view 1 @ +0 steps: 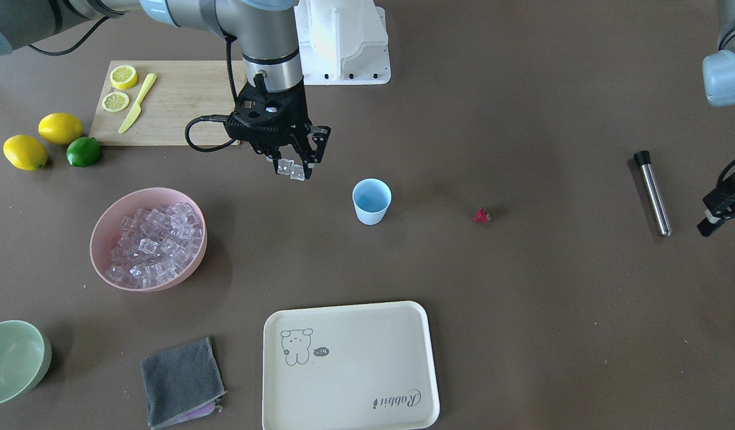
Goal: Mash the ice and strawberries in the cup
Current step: 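Carry the ice cube with the right gripper over the light-blue cup, then lower the ice cube into the light-blue cup and open the right gripper, then move the right gripper back to the pink bowl of ice, then grasp another ice cube in the pink bowl with the right gripper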
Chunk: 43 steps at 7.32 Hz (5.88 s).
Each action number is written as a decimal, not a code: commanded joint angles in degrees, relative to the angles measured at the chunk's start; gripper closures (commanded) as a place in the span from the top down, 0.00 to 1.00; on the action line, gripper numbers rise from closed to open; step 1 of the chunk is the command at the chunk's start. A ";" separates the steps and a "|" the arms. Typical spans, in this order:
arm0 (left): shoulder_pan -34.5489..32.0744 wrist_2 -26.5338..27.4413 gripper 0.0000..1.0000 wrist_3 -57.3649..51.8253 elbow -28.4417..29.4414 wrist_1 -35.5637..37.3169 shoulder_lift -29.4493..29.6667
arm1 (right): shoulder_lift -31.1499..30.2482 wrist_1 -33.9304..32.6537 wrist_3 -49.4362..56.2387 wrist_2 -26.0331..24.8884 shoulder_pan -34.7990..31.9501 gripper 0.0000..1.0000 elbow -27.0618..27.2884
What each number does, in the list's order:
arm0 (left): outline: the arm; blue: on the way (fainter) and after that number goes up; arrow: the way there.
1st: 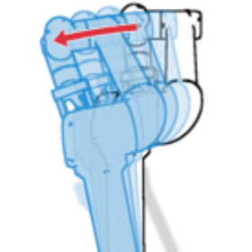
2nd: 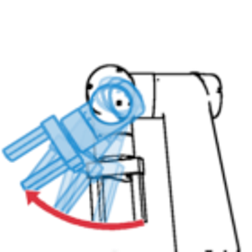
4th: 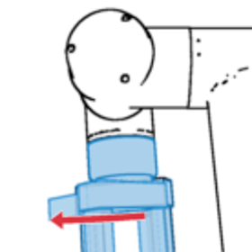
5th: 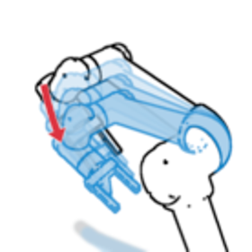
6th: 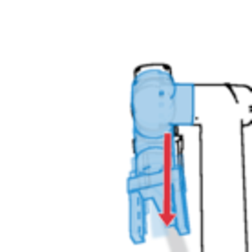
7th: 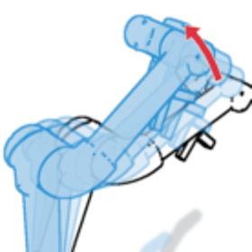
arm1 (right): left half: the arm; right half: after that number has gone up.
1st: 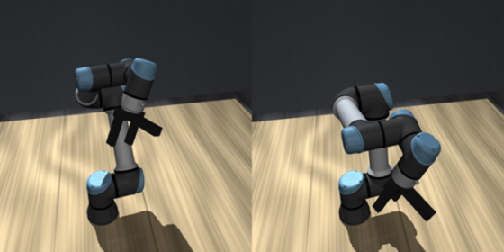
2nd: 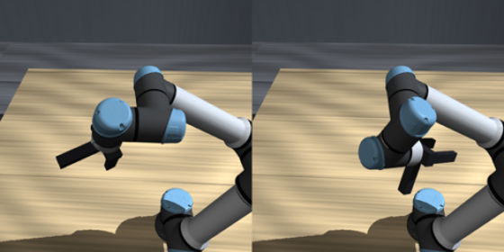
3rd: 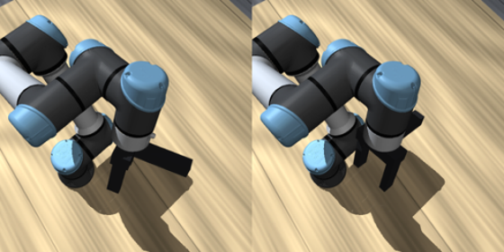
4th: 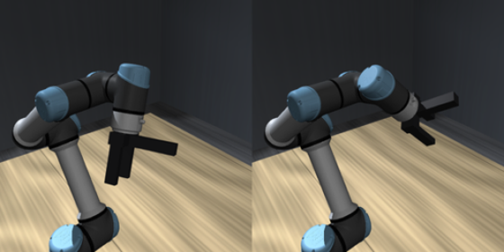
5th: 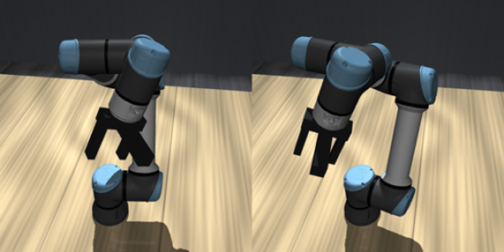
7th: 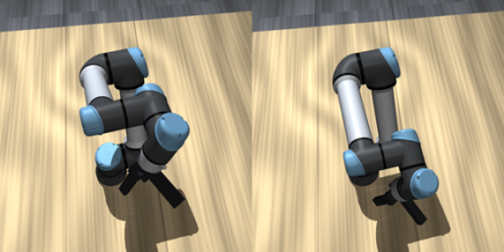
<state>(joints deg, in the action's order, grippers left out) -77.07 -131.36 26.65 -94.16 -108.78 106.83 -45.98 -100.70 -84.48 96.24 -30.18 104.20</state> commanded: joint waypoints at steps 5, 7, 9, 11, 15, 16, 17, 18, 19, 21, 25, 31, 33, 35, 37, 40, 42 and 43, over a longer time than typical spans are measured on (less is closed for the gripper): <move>0.69 -0.12 0.98 0.06 -1.38 0.06 -0.04 | 4.84 9.11 -2.54 -7.20 5.23 0.00 -10.59; 0.86 -0.21 0.98 0.15 -1.12 0.15 0.48 | 7.29 14.48 -3.23 -7.56 5.39 0.00 -16.82; 1.04 -0.03 0.98 0.15 -1.20 0.15 0.49 | 7.48 14.57 -3.23 -7.56 5.92 0.00 -17.54; 1.04 -0.21 0.98 0.15 -1.38 0.15 0.40 | 7.74 14.66 -3.15 -7.65 6.01 0.00 -18.33; 1.04 -0.21 0.98 0.15 -1.20 0.24 0.49 | 8.80 14.66 -4.11 -7.74 6.01 0.37 -19.74; 1.04 -0.21 0.98 0.15 -1.29 0.24 0.49 | 8.80 14.75 -5.68 -7.74 6.01 0.66 -19.74; 1.04 -0.21 0.98 0.15 -1.29 0.24 0.49 | 8.71 14.66 -6.83 -7.82 6.10 0.87 -19.74; 1.04 -0.30 0.98 0.15 -1.46 0.15 0.49 | 8.71 14.66 -6.92 -8.09 6.10 0.96 -19.74; 1.04 -0.30 0.98 0.15 -1.38 0.15 0.40 | 8.71 14.66 -6.92 -8.09 6.01 0.98 -19.74; 1.13 -0.30 0.98 0.15 -1.38 0.15 0.49 | 8.54 14.05 -6.57 -7.04 4.35 0.98 -17.12; 1.04 -0.38 0.98 0.15 -1.72 0.07 0.23 | -11.97 9.21 13.22 6.83 -8.19 0.98 0.01; 1.83 -0.30 0.98 4.81 -3.05 -0.46 0.57 | -34.98 43.23 21.03 11.94 -13.24 0.98 -5.95; 2.53 0.14 0.98 4.20 -2.00 -0.38 0.75 | -33.75 33.72 21.02 14.91 -15.59 0.97 0.34; 2.80 -0.21 0.98 4.37 -2.69 -0.46 0.05 | -27.51 19.52 22.08 19.78 -19.04 0.97 3.38; 2.80 0.05 0.98 4.28 -2.78 -0.46 -0.04 | -27.50 19.49 23.13 19.33 -18.86 0.97 2.59; 2.89 0.14 0.98 4.46 -2.43 -0.55 0.14 | -25.31 20.89 28.04 17.31 -18.69 0.97 -3.63; 2.98 0.14 0.98 4.63 -2.78 -0.55 0.05 | -23.99 23.36 27.53 17.22 -18.60 0.97 -6.71; 3.06 0.14 0.98 4.63 -2.96 -0.55 0.05 | -22.77 23.62 27.53 16.79 -18.60 0.97 -8.21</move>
<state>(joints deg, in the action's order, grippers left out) -74.10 -131.25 31.25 -96.98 -109.33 106.89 -70.11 -77.71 -56.99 113.41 -48.81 98.06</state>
